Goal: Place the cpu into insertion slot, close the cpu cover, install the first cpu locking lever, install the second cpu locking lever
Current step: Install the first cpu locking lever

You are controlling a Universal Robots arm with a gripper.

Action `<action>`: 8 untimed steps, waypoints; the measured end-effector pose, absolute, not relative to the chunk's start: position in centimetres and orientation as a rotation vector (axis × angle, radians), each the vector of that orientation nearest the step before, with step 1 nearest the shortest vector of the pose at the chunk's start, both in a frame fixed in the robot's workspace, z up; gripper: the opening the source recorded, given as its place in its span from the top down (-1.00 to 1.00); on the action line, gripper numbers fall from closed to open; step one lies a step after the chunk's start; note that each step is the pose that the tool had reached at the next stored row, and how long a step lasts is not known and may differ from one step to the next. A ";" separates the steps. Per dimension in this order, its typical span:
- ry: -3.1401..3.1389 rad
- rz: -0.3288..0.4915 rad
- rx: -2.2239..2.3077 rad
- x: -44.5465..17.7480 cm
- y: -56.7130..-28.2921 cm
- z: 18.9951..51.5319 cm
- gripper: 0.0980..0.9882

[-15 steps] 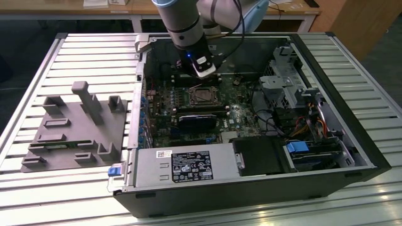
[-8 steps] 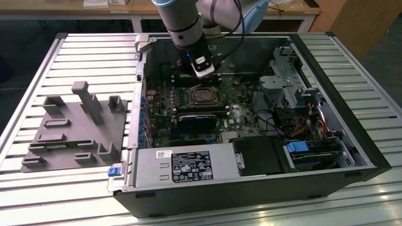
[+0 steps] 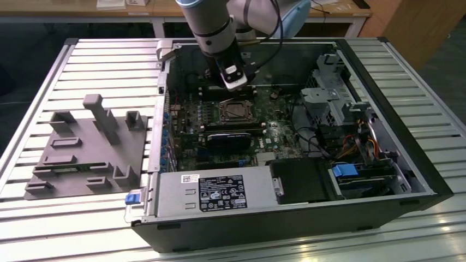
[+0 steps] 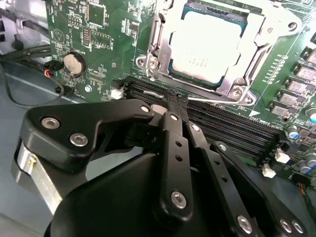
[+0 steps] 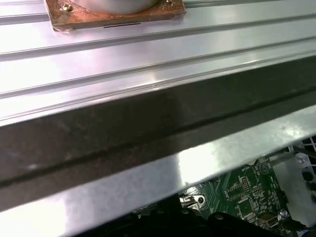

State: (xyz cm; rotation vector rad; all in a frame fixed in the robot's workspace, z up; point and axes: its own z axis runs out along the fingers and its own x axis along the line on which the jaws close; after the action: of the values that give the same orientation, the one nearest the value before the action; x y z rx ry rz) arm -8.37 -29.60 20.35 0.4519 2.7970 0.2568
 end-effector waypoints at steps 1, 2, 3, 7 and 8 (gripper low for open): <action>2.796 0.256 0.455 -8.4 -29.6 20.3 0.99; 2.796 0.256 0.458 -8.4 -29.6 20.2 0.99; 2.796 0.256 0.459 -8.4 -29.6 20.2 0.99; 2.795 0.256 0.459 -8.4 -29.4 20.0 0.99; 2.795 0.256 0.460 -8.4 -29.4 20.0 0.99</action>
State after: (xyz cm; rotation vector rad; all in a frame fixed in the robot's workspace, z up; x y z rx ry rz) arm -8.37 -29.39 20.00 0.4595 2.7954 0.2556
